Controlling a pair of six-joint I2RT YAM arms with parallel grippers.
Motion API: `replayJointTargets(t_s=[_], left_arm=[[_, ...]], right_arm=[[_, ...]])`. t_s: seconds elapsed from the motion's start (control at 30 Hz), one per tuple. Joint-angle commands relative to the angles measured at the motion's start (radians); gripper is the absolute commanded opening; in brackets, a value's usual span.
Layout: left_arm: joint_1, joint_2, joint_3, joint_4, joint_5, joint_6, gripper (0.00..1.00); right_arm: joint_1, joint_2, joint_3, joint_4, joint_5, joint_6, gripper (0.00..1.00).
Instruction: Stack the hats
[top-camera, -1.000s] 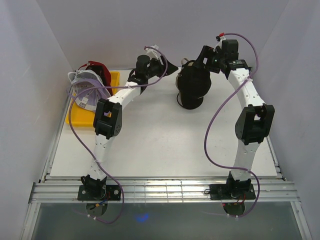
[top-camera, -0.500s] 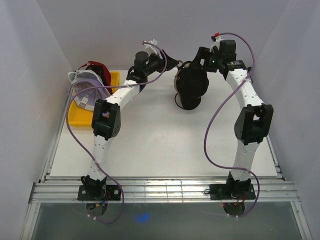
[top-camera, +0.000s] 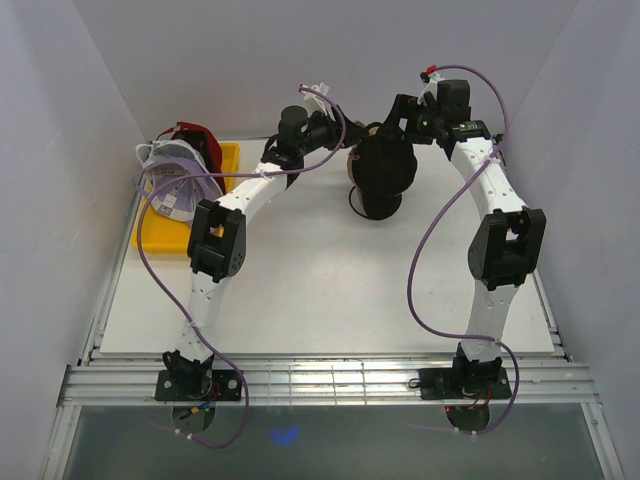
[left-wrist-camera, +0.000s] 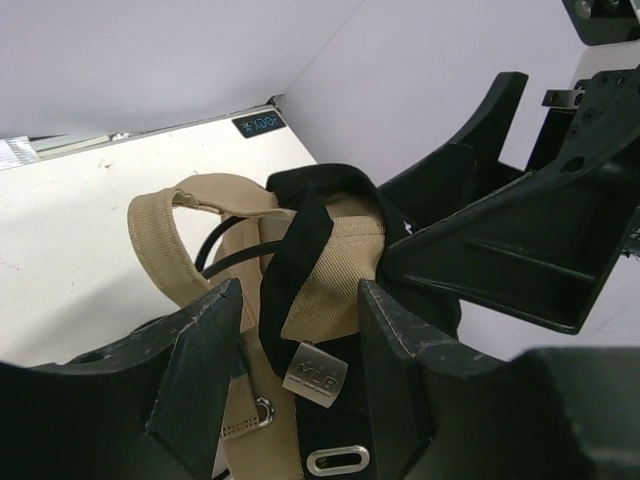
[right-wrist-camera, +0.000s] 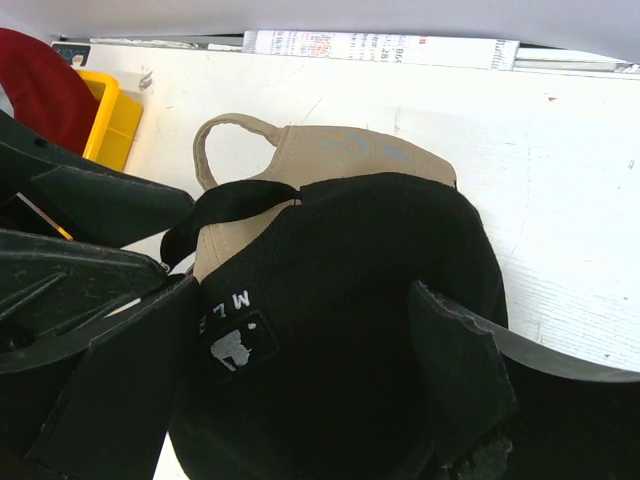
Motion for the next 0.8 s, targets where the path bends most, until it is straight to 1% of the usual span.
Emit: replayJointTargets(t_s=[0.0,0.27,0.4,0.5,0.63,0.67,0.77], left_arm=[[-0.006,-0.049,-0.004,-0.001,0.017,0.022,0.6],[-0.007,-0.032,0.003,-0.045,-0.017,0.036,0.47],[-0.007,-0.006,0.031,-0.08,-0.015,0.037,0.35],[-0.007,0.012,0.049,-0.1,-0.008,0.037,0.3],[-0.009,0.022,0.049,-0.107,-0.003,0.036,0.19],[-0.009,0.023,0.049,-0.107,-0.001,0.033,0.14],[-0.009,0.026,0.049,-0.114,-0.015,0.031,0.07]], right_arm=[[0.02,0.012,0.003,-0.123,0.027,-0.049,0.88],[0.021,0.011,0.008,-0.131,0.036,-0.044,0.88],[0.026,0.005,0.005,-0.132,0.045,-0.044,0.88],[0.029,0.0,0.0,-0.134,0.051,-0.044,0.88],[0.032,-0.004,0.002,-0.134,0.056,-0.044,0.88],[0.032,-0.006,0.002,-0.134,0.057,-0.044,0.88],[0.034,-0.009,0.002,-0.135,0.065,-0.041,0.88]])
